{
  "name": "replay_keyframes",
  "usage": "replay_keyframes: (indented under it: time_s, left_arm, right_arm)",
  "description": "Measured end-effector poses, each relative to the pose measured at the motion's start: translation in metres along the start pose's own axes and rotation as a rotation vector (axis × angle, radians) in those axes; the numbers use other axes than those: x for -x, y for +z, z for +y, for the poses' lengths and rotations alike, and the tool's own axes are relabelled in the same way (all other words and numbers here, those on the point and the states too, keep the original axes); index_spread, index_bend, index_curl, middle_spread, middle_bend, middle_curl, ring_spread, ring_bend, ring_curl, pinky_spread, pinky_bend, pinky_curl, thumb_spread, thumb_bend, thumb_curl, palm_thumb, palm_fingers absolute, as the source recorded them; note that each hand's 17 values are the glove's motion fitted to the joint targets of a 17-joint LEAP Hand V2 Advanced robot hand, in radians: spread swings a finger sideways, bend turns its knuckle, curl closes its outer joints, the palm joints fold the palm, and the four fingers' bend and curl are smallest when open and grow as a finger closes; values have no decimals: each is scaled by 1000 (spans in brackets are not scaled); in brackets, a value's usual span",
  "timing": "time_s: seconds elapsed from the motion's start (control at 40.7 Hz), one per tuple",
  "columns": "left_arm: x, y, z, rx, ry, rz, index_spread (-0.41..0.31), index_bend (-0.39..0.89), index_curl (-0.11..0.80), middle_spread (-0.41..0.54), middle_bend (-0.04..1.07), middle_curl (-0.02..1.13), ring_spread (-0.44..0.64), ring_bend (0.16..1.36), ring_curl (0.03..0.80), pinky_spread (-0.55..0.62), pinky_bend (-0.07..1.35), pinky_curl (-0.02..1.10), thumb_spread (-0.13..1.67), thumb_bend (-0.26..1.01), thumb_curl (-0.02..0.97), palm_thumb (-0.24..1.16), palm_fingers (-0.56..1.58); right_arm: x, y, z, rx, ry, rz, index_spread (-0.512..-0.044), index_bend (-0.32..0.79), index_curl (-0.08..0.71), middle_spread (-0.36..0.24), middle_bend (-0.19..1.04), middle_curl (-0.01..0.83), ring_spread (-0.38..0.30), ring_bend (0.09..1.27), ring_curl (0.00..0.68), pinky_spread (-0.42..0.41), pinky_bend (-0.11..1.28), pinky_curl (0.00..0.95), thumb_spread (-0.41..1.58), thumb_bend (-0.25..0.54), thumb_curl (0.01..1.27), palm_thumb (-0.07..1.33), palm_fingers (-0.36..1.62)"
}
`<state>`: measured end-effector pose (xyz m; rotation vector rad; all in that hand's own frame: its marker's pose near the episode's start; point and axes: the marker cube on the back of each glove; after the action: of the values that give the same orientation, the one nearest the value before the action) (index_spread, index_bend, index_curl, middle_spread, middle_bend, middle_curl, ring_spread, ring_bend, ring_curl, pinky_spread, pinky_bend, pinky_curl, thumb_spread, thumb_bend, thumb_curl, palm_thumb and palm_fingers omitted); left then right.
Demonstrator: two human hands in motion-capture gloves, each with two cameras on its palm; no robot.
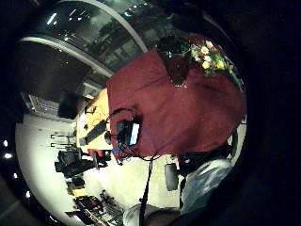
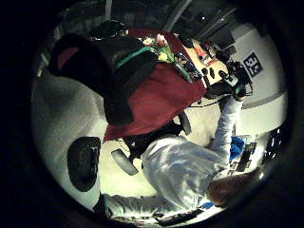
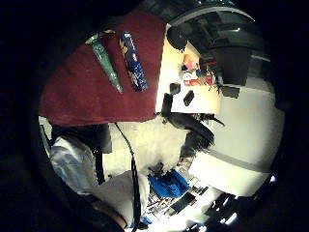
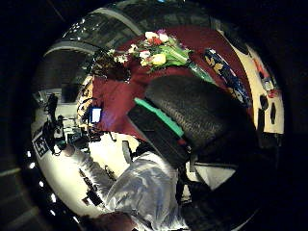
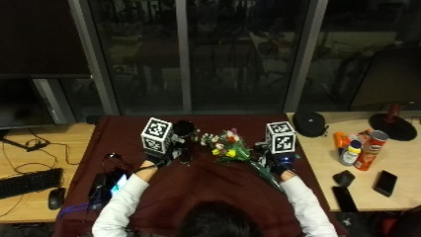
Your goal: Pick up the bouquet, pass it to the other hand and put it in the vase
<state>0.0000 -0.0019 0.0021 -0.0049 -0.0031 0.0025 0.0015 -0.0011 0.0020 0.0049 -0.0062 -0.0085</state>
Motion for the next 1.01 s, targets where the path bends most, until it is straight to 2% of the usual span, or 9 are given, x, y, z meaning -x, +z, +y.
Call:
replay_keyframes:
  time_s: [0.025, 0.074, 0.172, 0.442, 0.516, 0.589, 0.712, 0.86, 1.007]
  left_arm:
    - [0, 0, 0, 1, 1, 1, -5, 163, 47, 81, 166, 36, 64, 509, 105, 65, 359, 78, 411, 85, 42, 154, 563]
    - [-1, 2, -1, 3, 4, 8, -6, 158, 74, 106, 160, 73, 86, 546, 157, 81, 375, 123, 539, 82, 58, 163, 539]
    - [-3, 4, -3, 3, 12, 21, -8, 161, 118, 135, 158, 120, 112, 575, 213, 109, 394, 181, 725, 64, 86, 166, 499]
    - [-6, 11, -1, 1, 34, 85, -9, 158, 197, 168, 162, 175, 140, 600, 259, 132, 401, 244, 957, 10, 152, 179, 462]
    - [-10, 14, -1, -2, 50, 102, -10, 156, 211, 172, 165, 188, 141, 602, 265, 133, 397, 254, 985, -5, 167, 183, 461]
    - [-15, 17, -2, -24, 69, 103, -10, 154, 224, 170, 164, 199, 137, 605, 270, 134, 396, 264, 1005, -14, 180, 185, 456]
    - [-27, 23, -6, -56, 108, 86, -10, 147, 239, 164, 174, 217, 136, 609, 277, 135, 389, 277, 1026, -19, 199, 184, 457]
    - [-40, 25, -5, -61, 143, 87, -10, 140, 251, 151, 174, 237, 126, 605, 282, 133, 396, 292, 1040, -22, 216, 180, 460]
    - [-48, 28, -4, -46, 170, 78, -10, 139, 260, 139, 175, 254, 117, 601, 289, 127, 395, 305, 1047, -22, 230, 177, 456]
  right_arm:
    - [0, 0, 0, -1, -1, -3, -160, 75, 15, 16, 261, 72, 43, 441, 92, 115, 352, 74, 422, 131, 38, 210, 477]
    - [-2, 2, 0, -4, -4, -12, -202, 75, 42, 20, 268, 101, 54, 479, 139, 145, 373, 117, 564, 136, 49, 227, 447]
    - [-6, 5, 0, -5, 1, -23, -256, 85, 73, 25, 285, 150, 68, 518, 199, 190, 401, 174, 776, 132, 70, 245, 408]
    - [-12, 5, 0, -16, 0, -33, -313, 93, 108, 35, 305, 234, 71, 558, 256, 233, 438, 243, 1067, 96, 118, 265, 373]
    - [-17, 4, 0, -45, -10, -33, -312, 74, 103, 36, 322, 255, 58, 590, 270, 236, 450, 254, 1103, 85, 131, 272, 405]
    - [-23, 2, 2, -76, -10, -69, -271, 86, 108, 0, 416, 296, 16, 608, 276, 243, 436, 251, 1132, 83, 154, 299, 569]
    - [-39, 4, -1, -94, 28, -166, -231, 112, 135, -31, 397, 320, -40, 622, 302, 218, 493, 283, 1130, 92, 205, 382, 693]
    - [-56, 26, -21, -88, 71, -286, -214, 89, 151, -47, 392, 349, -68, 619, 331, 186, 522, 317, 1122, 66, 248, 418, 692]
    - [-65, 80, -59, -40, 112, -383, -213, 51, 138, -32, 353, 363, -58, 580, 346, 188, 604, 355, 1114, 38, 281, 450, 530]
